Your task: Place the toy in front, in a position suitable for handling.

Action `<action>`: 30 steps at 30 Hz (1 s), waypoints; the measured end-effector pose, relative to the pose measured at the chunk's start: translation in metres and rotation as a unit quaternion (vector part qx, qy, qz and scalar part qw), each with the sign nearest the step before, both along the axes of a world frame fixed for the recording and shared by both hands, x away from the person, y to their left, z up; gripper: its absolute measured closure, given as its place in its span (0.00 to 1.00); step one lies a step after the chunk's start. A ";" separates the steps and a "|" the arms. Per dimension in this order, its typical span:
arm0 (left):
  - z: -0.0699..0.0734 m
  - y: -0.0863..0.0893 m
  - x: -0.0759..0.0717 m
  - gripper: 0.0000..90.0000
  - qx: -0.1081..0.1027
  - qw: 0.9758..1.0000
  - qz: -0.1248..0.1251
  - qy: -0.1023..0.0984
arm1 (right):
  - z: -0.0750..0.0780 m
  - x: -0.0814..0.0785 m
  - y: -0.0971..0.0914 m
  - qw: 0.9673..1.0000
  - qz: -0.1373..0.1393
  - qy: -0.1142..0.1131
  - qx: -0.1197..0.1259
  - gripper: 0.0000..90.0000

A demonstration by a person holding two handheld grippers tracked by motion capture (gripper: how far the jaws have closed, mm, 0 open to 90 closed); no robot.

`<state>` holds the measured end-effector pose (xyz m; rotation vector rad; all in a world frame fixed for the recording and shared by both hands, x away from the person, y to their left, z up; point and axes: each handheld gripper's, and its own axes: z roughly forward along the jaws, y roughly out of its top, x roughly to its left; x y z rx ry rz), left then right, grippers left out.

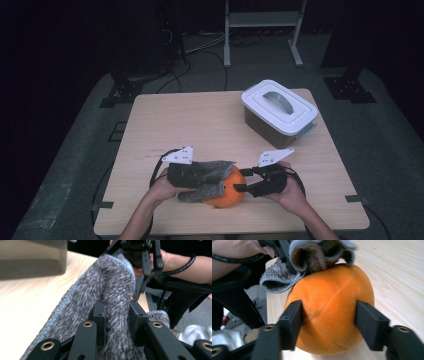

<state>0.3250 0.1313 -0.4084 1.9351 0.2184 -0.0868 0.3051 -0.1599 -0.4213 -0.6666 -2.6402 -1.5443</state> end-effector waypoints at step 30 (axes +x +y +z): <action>-0.010 0.013 0.009 0.80 0.012 0.999 0.035 -0.006 | -0.002 -0.005 0.001 0.999 0.013 -0.021 -0.026 0.56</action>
